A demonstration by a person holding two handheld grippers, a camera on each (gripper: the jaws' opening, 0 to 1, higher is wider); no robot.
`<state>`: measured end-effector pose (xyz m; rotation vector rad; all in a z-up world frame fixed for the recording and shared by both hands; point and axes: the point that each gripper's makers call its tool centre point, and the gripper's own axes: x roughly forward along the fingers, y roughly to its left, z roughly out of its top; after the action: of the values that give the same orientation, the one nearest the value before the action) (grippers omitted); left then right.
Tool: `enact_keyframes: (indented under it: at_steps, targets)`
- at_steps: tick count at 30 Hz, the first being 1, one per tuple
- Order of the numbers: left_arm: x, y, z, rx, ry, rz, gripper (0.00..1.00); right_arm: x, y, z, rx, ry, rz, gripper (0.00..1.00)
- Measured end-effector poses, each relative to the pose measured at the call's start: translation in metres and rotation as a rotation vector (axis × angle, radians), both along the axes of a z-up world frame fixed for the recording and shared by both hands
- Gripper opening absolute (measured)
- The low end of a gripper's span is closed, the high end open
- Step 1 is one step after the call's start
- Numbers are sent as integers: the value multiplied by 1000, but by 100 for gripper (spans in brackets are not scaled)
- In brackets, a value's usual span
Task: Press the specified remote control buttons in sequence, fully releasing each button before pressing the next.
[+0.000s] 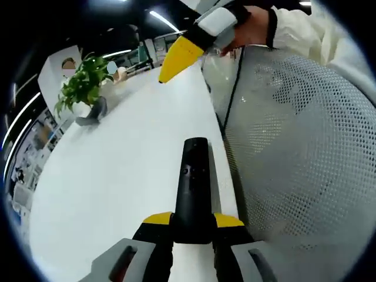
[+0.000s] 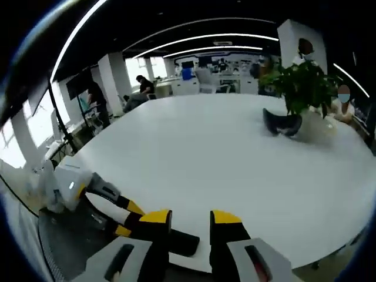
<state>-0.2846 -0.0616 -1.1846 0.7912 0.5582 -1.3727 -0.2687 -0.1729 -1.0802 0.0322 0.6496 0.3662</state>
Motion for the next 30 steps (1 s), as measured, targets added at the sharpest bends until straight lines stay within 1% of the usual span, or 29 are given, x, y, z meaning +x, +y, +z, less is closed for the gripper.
enact_keyframes:
  at_steps: [1, 3, 4, 6, 7, 9, 12, 14, 16, 18, 20, 23, 26, 28, 30]
  targets:
    - [2, 1, 0, 1, -1, 1, 24, 2, -3, 4, 15, -32, -27, 30]
    - [8, 4, 1, 6, -4, 1, 24, 4, -6, 10, 31, -73, -52, 41]
    - [10, 5, 1, 8, -6, 2, 24, 5, -8, 15, 23, -109, -62, 48]
    - [17, 8, 3, 12, -8, 3, 24, 5, -11, 20, -14, -155, -76, 61]
    - [21, 9, 5, 13, -11, 3, 24, 6, -12, 22, -24, -177, -88, 71]
    - [28, 11, 7, 17, -17, 1, 24, 6, -15, 22, -50, -202, -101, 81]
    - [38, 13, 11, 22, -26, 0, 24, 7, -20, 18, -92, -206, -106, 85]
    - [47, 15, 14, 22, -30, 2, 24, 9, -21, 18, -99, -201, -104, 86]
    - [57, 16, 19, 19, -38, 6, 24, 13, -25, 21, -97, -210, -111, 86]
    - [67, 16, 24, 12, -44, 12, 24, 16, -29, 24, -75, -210, -120, 87]
    - [77, 16, 29, 12, -56, 11, 24, 19, -38, 24, -94, -222, -139, 88]
    - [90, 18, 36, 15, -72, 9, 24, 20, -47, 22, -96, -216, -161, 88]
    - [105, 21, 43, 20, -77, 14, 24, 24, -58, 15, -218, -218, -158, 89]
    - [112, 23, 47, 18, -78, 15, 24, 27, -59, 11, -196, -200, -164, 89]
    - [118, 23, 50, 18, -80, 15, 23, 28, -61, 10, -189, -199, -169, 87]
